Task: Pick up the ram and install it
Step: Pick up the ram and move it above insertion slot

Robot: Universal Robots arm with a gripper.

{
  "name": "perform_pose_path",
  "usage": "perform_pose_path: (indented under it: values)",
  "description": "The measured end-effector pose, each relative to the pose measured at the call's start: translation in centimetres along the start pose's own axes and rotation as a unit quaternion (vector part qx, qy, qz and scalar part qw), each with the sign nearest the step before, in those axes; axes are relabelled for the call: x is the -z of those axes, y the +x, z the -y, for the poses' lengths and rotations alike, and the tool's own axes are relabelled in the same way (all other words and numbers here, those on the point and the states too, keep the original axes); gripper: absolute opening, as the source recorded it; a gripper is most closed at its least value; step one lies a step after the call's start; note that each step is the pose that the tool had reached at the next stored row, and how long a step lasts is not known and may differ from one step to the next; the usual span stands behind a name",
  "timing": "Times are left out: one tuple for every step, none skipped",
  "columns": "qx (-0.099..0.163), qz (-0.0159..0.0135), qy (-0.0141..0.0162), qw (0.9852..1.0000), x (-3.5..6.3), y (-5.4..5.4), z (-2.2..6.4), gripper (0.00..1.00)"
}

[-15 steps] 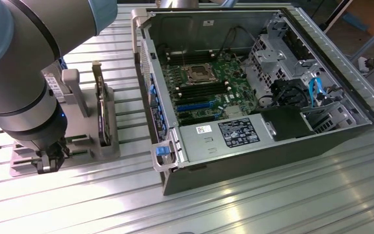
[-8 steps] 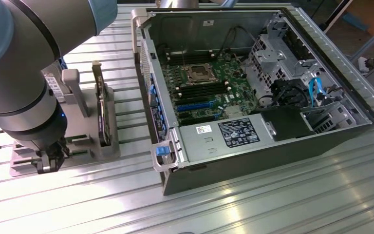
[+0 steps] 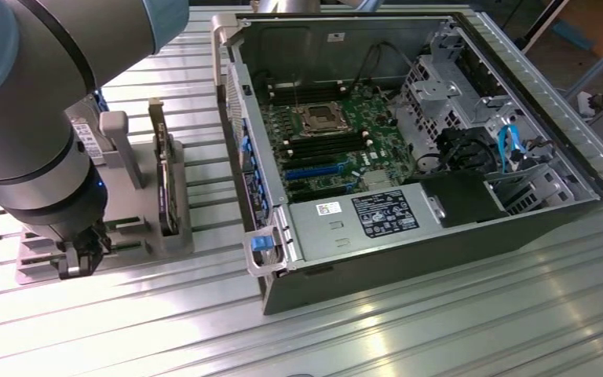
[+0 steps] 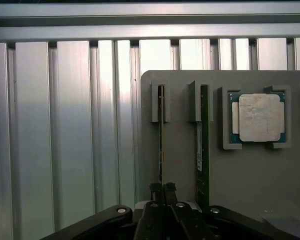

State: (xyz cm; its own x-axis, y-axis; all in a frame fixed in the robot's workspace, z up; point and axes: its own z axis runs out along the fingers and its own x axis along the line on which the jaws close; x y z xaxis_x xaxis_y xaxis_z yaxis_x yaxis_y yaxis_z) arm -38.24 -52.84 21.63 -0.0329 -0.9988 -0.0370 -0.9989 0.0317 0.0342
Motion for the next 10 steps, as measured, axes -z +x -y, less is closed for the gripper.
perform_pose_path:
  values:
    - [0.000,-0.0001,-0.0001,1.0000,0.09,0.00,0.00,0.12]
    - [0.000,0.0000,0.0000,1.0000,0.18,-0.01,-0.01,0.12]
    - [0.000,0.0000,0.0000,1.0000,0.29,-0.01,-0.01,0.12]
    - [0.000,0.0001,0.0001,1.0000,0.34,-0.01,-0.01,0.12]
    - [0.000,0.0000,0.0000,1.0000,0.40,-0.02,-0.01,0.12]
    - [0.000,0.0000,0.0000,1.0000,0.47,-0.02,-0.02,0.12]
    - [0.000,0.0000,0.0000,1.0000,0.51,-0.02,-0.02,0.12]
    - [0.000,0.0000,0.0000,1.0000,0.58,-0.02,-0.02,0.12]
    - [0.000,0.0000,0.0000,1.0000,0.69,-0.03,-0.02,0.12]
    - [0.000,0.0000,0.0000,1.0000,0.74,-0.03,-0.03,0.12]
